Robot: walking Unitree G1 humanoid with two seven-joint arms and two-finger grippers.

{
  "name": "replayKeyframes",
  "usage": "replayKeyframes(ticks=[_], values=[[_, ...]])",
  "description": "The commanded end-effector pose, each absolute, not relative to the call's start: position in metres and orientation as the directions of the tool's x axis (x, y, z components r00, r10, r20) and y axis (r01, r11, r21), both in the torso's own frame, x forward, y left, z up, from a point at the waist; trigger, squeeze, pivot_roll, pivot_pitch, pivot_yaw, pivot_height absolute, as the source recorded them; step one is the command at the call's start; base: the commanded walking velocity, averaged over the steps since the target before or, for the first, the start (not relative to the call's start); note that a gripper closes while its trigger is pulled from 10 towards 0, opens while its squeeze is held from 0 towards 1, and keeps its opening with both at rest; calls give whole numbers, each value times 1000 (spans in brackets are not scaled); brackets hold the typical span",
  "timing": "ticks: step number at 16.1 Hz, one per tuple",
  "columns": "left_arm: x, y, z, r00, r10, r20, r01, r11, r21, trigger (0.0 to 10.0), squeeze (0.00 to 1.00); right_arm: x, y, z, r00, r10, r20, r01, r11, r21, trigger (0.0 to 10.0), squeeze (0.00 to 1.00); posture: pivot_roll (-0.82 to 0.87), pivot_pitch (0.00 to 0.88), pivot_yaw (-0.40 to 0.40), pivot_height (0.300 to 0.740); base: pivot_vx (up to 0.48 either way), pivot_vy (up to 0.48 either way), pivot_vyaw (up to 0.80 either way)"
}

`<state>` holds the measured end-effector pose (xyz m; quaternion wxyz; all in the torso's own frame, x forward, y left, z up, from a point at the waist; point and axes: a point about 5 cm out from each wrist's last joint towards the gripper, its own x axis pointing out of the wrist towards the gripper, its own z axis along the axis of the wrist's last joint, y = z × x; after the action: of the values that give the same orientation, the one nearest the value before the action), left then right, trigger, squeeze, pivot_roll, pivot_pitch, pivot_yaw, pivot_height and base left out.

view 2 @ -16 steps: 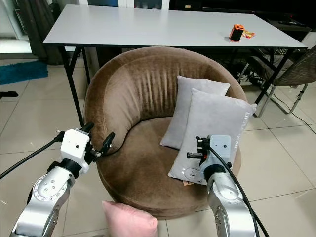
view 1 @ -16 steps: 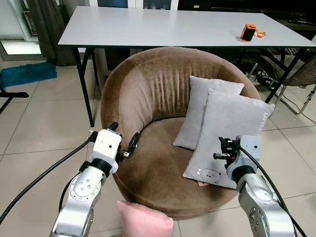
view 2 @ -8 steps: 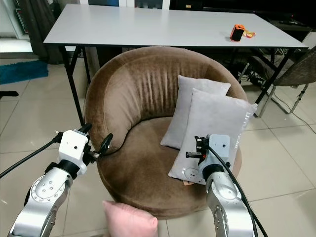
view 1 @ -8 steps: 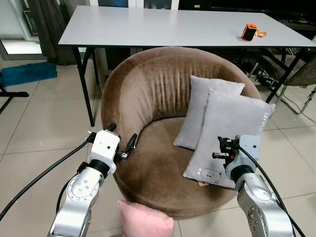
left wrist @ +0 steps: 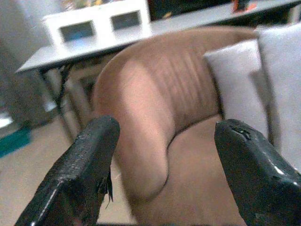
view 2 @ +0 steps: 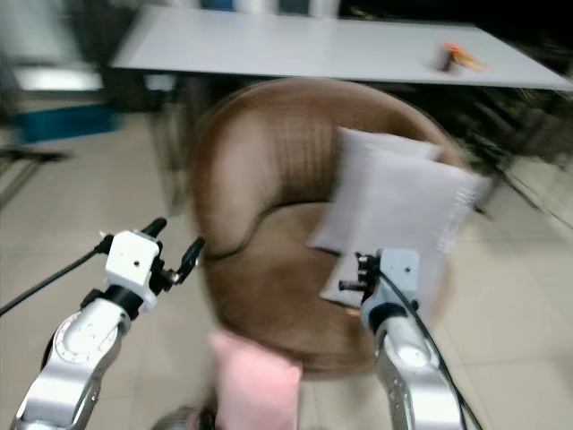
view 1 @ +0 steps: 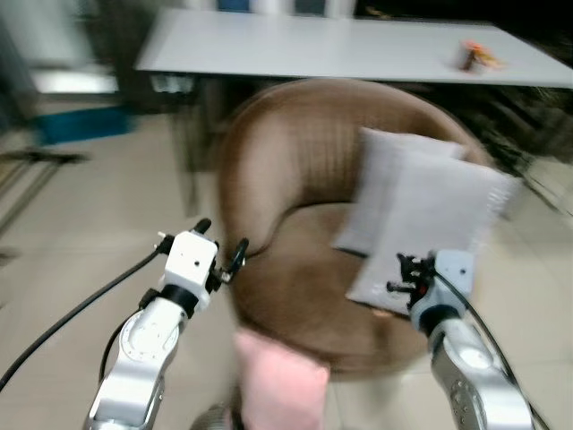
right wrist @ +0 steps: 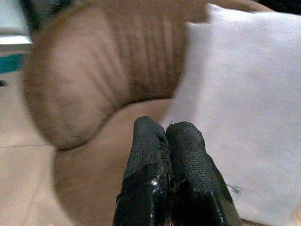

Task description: Move the pillow to the sofa from floor

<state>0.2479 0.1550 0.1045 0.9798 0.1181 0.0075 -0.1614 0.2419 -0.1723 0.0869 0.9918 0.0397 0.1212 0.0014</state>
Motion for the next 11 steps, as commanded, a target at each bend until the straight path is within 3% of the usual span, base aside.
replayKeyframes(ticks=[1,5,9,11], values=[[249,153,105,942,-329,-57,333,912,241,10000,0,239,-175,87,970,-10,-242,29,997,76,10000,0,-8,0,-15,740,-289,0,0],[251,152,105,942,-331,-58,335,909,247,10000,0,237,-176,85,966,-22,-257,39,997,60,10000,0,-13,0,-11,740,-133,0,0],[254,149,104,939,-339,-65,344,905,250,10000,0,236,-181,82,960,-55,-274,72,996,52,10000,0,-16,0,-8,740,0,0,-758],[255,148,105,936,-347,-61,351,903,246,10000,0,235,-183,82,959,-71,-275,87,995,45,10000,0,-18,0,-7,740,281,0,-788]])
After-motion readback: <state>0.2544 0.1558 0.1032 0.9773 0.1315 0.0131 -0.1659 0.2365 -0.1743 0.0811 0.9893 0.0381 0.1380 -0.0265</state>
